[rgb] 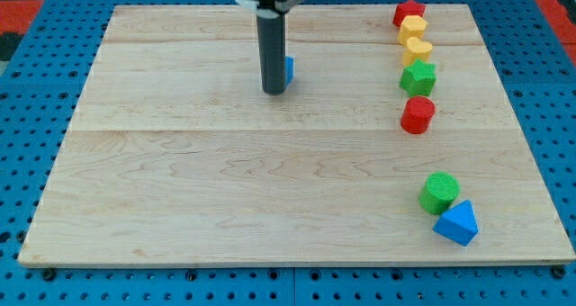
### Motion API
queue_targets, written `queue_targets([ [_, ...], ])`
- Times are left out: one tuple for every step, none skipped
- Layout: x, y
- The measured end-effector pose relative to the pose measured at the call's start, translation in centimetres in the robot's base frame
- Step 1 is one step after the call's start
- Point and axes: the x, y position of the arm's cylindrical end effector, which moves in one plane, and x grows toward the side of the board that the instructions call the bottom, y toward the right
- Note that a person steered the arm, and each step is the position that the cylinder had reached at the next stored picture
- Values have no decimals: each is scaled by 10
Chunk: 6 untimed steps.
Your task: Slightly move the blue cube at the top center of the board
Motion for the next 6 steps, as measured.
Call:
queue_targets([
  [-68,16],
  [-87,56],
  [-127,129],
  [-116,104],
  [-90,47],
  [-84,11],
])
